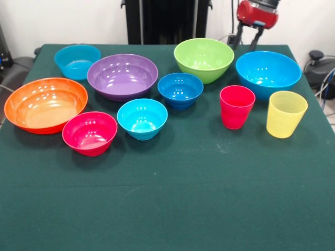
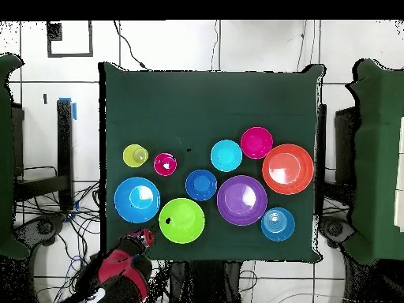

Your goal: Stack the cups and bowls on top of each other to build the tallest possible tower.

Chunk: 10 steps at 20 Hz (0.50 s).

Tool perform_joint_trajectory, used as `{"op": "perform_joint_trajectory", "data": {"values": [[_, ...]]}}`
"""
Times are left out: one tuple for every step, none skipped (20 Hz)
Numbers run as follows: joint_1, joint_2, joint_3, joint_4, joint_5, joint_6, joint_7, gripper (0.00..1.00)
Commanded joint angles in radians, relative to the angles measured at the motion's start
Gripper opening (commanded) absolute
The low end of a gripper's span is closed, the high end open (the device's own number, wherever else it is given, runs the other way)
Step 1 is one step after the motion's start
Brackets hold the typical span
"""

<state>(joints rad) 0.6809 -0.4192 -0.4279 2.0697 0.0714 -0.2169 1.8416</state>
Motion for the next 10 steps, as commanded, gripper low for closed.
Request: {"op": "perform_joint_trajectory", "data": {"values": [[0.077, 0.02, 0.089, -0.087, 0.117, 0.092, 0.19, 1.0], [0.084, 0.015, 0.086, -0.095, 0.125, 0.106, 0.185, 1.0], [0.096, 0.009, 0.082, -0.096, 0.135, 0.116, 0.183, 1.0], [0.108, 0.004, 0.078, -0.097, 0.144, 0.127, 0.18, 1.0], [0.12, -0.001, 0.075, -0.098, 0.154, 0.138, 0.178, 1.0], [0.123, -0.017, 0.069, -0.097, 0.155, 0.153, 0.172, 1.0], [0.14, -0.02, 0.063, -0.099, 0.169, 0.165, 0.172, 1.0], [0.14, -0.033, 0.059, -0.095, 0.168, 0.174, 0.167, 1.0], [0.157, -0.036, 0.054, -0.097, 0.179, 0.185, 0.169, 1.0], [0.156, -0.055, 0.05, -0.088, 0.173, 0.192, 0.164, 1.0]]}}
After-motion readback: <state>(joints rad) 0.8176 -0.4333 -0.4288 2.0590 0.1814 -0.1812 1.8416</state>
